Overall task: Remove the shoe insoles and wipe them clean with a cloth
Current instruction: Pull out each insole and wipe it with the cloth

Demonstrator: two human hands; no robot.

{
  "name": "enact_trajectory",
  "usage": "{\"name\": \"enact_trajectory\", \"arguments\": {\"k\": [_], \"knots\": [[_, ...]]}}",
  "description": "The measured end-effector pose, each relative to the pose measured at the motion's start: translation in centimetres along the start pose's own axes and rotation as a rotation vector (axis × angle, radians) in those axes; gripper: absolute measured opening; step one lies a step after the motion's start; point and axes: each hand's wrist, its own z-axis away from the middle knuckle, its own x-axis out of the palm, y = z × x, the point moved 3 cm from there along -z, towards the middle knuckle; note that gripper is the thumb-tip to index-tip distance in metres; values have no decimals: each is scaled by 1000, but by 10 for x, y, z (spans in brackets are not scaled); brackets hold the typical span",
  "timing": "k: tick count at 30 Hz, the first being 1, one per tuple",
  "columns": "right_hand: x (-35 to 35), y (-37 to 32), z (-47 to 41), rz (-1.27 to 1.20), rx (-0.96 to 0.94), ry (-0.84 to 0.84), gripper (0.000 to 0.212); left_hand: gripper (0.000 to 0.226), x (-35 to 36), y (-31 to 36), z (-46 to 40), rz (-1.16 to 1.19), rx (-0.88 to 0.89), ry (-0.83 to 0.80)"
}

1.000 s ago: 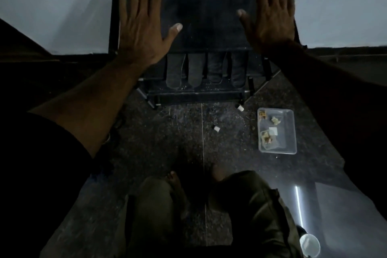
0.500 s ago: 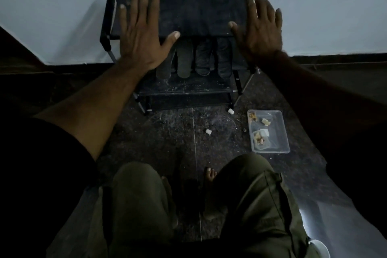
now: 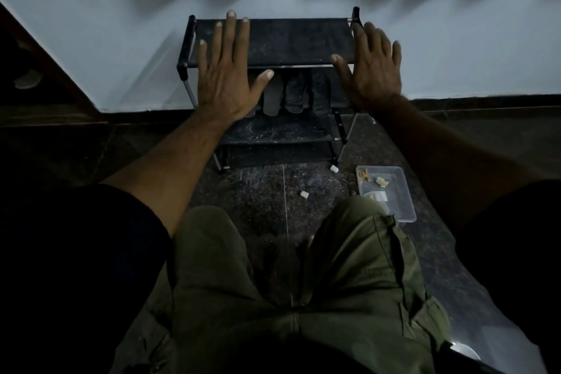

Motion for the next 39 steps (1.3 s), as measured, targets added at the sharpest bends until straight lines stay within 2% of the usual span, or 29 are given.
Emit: {"name": "enact_trajectory", "arguments": {"k": [11, 19, 24, 28, 31, 34, 36, 39], "knots": [[86, 32, 6, -40, 37, -65, 71, 86, 86, 7, 9, 27, -18, -151], [202, 62, 17, -206, 239, -241, 62, 83, 185, 6, 26, 86, -19, -288], [262, 76, 1, -340, 425, -310, 63, 83, 238, 8, 13, 126, -14, -324], [306, 92, -21, -648, 718, -312, 52, 82, 269, 3, 0, 128, -5, -310], [336, 100, -39, -812, 882, -283, 58, 82, 290, 0, -4, 137, 6, -318], [359, 102, -50, -871, 976, -277, 62, 82, 304, -5, -3, 146, 2, -323], [374, 106, -52, -890, 992, -274, 55, 81, 310, -6, -2, 148, -11, -324], [372, 104, -52, -938, 986, -260, 23, 81, 313, -4, 5, 147, -10, -329]]}}
